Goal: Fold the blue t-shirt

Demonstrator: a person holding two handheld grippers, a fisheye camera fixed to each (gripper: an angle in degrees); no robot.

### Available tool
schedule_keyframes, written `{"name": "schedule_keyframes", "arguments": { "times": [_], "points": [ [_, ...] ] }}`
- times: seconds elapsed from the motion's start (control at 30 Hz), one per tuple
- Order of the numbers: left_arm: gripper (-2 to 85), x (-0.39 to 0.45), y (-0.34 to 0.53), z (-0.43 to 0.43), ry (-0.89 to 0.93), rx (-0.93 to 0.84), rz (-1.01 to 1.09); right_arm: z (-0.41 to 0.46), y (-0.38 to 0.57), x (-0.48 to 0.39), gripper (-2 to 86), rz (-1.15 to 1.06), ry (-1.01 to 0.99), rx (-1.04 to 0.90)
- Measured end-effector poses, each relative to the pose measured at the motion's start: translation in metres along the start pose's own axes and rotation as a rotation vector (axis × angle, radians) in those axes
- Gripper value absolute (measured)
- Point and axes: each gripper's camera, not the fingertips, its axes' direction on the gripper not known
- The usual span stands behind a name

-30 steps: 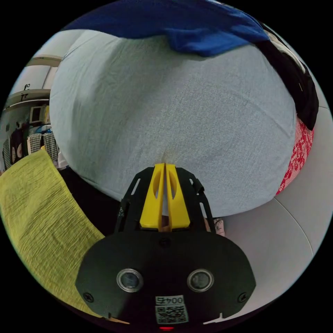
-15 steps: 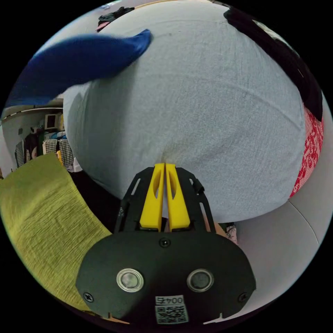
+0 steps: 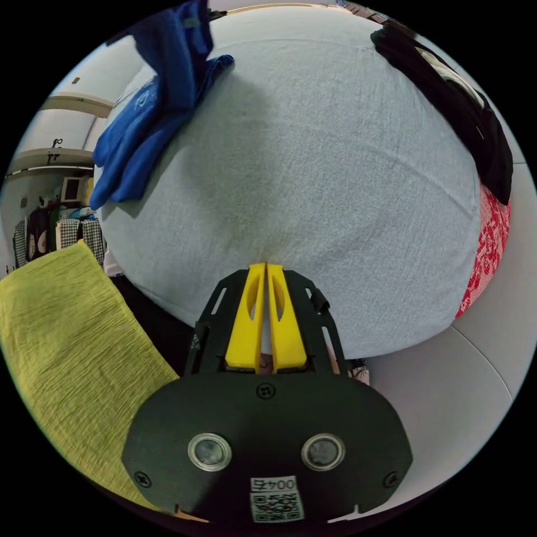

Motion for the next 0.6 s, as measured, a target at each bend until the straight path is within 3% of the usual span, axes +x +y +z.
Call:
{"name": "schedule_keyframes", "arguments": {
  "times": [0.13,0.43,0.6],
  "points": [
    [17.4,-0.061,0.078,0.015,-0.099,-0.180,-0.156,0.000,-0.004,0.003,-0.8,-0.009,-0.011,-0.018],
    [18.3,-0.092,0.283,0.082,-0.287,-0.391,-0.366,0.002,-0.021,0.005,-0.8,-0.012,-0.022,-0.082],
    [18.4,-0.105,0.328,0.121,-0.240,-0.358,-0.501,0.004,-0.027,-0.001,-0.8,-0.021,0.012,-0.088]
  ]
}}
